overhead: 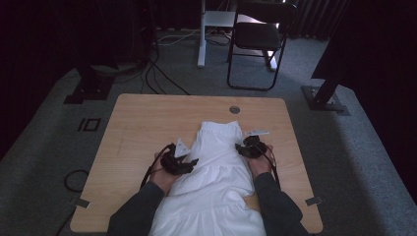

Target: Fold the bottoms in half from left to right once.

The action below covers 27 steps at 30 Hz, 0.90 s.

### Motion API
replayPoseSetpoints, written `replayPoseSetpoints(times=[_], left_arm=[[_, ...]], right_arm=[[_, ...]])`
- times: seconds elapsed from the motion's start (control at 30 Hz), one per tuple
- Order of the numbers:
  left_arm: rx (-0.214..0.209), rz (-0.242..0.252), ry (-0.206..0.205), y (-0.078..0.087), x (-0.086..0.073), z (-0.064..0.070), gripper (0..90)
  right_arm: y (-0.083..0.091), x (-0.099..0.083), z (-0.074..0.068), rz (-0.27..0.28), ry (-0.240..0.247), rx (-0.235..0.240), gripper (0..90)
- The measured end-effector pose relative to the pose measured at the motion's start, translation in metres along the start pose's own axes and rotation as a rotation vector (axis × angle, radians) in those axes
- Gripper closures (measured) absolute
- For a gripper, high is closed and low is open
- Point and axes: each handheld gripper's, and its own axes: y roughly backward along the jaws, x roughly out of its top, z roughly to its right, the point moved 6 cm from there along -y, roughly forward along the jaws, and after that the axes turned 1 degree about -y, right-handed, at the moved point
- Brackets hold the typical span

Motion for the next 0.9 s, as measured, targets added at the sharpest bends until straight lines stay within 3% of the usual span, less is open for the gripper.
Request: replayPoseSetpoints(times=[0.1, 0.23, 0.33, 0.37, 0.4, 0.43, 0.5, 0.63, 0.73, 0.9], left_arm=[[0.007, -0.037, 0.050, -0.031, 0.010, -0.012, 46.9], [0.042, -0.106, 0.093, -0.071, 0.005, -0.021, 45.4], [0.004, -0.108, 0.142, -0.081, -0.001, -0.022, 49.6], [0.004, -0.108, 0.142, -0.081, -0.001, -0.022, 55.0], [-0.013, -0.100, 0.134, -0.078, -0.002, -0.020, 55.0], [-0.014, -0.104, 0.119, -0.076, -0.003, -0.018, 68.8], [-0.014, -0.115, 0.100, -0.072, -0.006, -0.016, 76.1], [-0.029, -0.117, 0.109, -0.055, -0.020, -0.009, 77.3], [-0.038, -0.100, 0.143, -0.036, -0.037, -0.003, 77.2], [-0.034, -0.085, 0.144, -0.007, -0.061, 0.009, 77.0]], right_arm=[[-0.001, 0.001, -0.002, -0.004, 0.004, -0.001, 59.5], [-0.001, 0.001, -0.003, 0.005, 0.005, 0.008, 66.7], [-0.001, 0.000, -0.004, 0.010, 0.005, 0.020, 73.4], [-0.001, 0.000, -0.004, 0.010, 0.005, 0.020, 73.4], [-0.001, 0.000, -0.005, 0.009, 0.002, 0.026, 75.7], [0.000, 0.000, -0.006, 0.009, -0.004, 0.033, 79.4], [0.000, -0.001, -0.008, 0.010, -0.013, 0.037, 80.7], [0.007, -0.009, -0.020, 0.003, -0.003, 0.055, 80.9], [0.017, -0.019, -0.037, -0.003, 0.019, 0.088, 80.9], [0.032, -0.037, -0.068, -0.003, 0.084, 0.129, 80.8]])
